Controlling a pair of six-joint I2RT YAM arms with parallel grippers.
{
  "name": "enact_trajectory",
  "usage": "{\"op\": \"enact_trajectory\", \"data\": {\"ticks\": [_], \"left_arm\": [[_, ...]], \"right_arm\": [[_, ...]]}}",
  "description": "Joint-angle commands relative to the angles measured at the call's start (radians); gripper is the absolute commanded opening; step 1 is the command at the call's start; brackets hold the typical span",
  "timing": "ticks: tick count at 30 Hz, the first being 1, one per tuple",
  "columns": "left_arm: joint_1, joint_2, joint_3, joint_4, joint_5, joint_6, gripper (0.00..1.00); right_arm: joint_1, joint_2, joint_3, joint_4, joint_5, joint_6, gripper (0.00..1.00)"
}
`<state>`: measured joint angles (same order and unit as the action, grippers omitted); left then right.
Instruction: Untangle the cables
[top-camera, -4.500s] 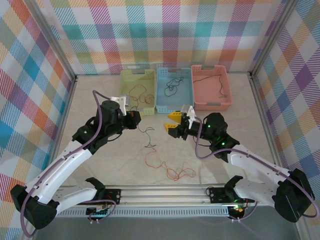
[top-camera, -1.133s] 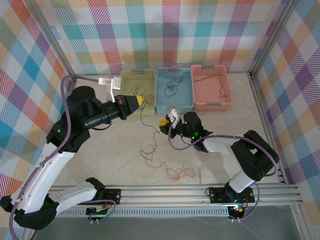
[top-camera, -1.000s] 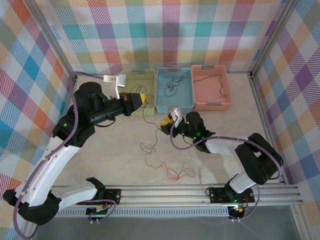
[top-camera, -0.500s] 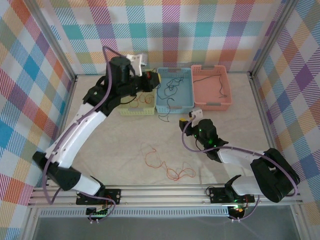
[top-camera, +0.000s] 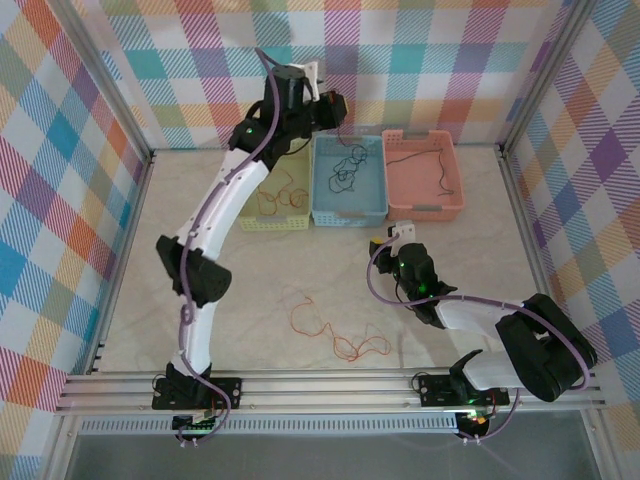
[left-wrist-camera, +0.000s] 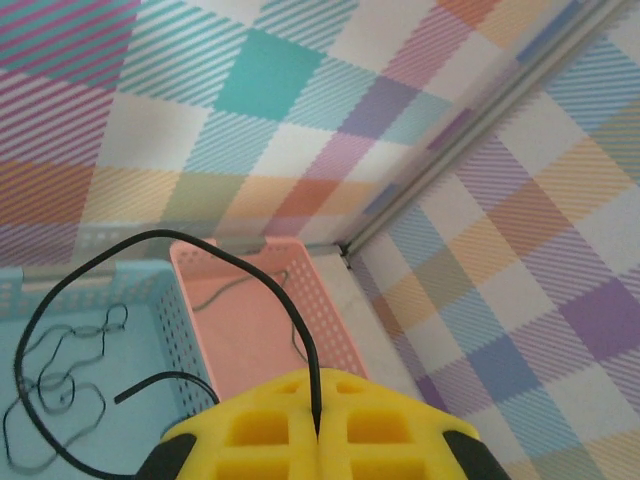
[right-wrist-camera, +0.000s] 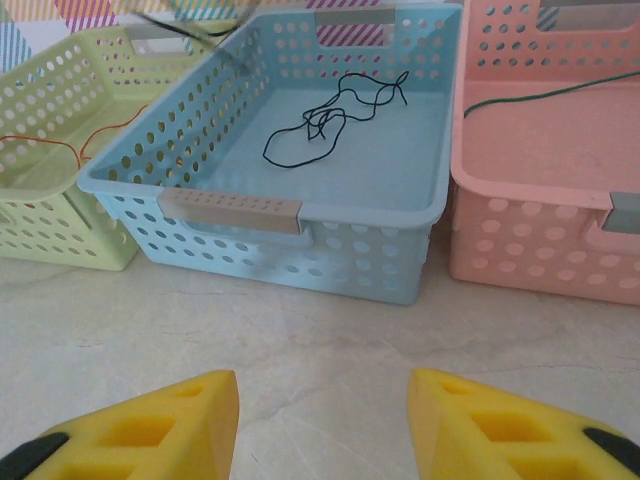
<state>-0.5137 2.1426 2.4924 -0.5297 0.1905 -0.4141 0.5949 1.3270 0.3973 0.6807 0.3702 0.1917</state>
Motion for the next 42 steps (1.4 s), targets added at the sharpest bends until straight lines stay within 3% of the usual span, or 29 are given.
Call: {"op": "enact_trajectory", "data": {"ticks": [1, 8, 14, 16, 17, 19, 25, 30, 37, 42], "left_arm": [[0.019, 0.107, 0.119, -0.026, 0.001, 0.021, 0.0], [0.045, 0.316, 0.161, 0.032, -0.004, -0.017, 0.0], [0.044, 0.454, 0.195, 0.012, 0.059, -0.06, 0.0], [0.044, 0.475, 0.21, -0.016, 0.071, -0.062, 0.11], [0.044, 0.477, 0.215, -0.033, 0.07, -0.058, 0.21], [0.044, 0.466, 0.214, -0.056, 0.07, -0.042, 0.29], [0.038, 0.365, 0.212, -0.142, 0.06, 0.002, 0.51], [0.023, 0.256, 0.17, -0.242, 0.013, 0.011, 0.62], [-0.017, 0.039, -0.058, -0.242, 0.011, 0.025, 0.58], [-0.061, -0.261, -0.464, -0.081, -0.016, 0.019, 0.58]], "right_arm": [[-0.007, 0.003, 0.006, 0.033, -0.009, 0.021, 0.48], [-0.009, 0.014, 0.015, 0.025, -0.028, 0.022, 0.48], [-0.009, 0.024, 0.025, 0.014, -0.045, 0.022, 0.48], [-0.009, 0.026, 0.026, 0.014, -0.049, 0.022, 0.48], [-0.009, 0.026, 0.028, 0.013, -0.051, 0.022, 0.48], [-0.009, 0.03, 0.03, 0.01, -0.055, 0.021, 0.48], [-0.009, 0.035, 0.035, 0.006, -0.066, 0.018, 0.48], [-0.009, 0.032, 0.033, 0.008, -0.069, 0.018, 0.48], [-0.009, 0.031, 0.032, 0.011, -0.07, 0.016, 0.48], [-0.009, 0.032, 0.032, 0.014, -0.084, 0.01, 0.48]]}}
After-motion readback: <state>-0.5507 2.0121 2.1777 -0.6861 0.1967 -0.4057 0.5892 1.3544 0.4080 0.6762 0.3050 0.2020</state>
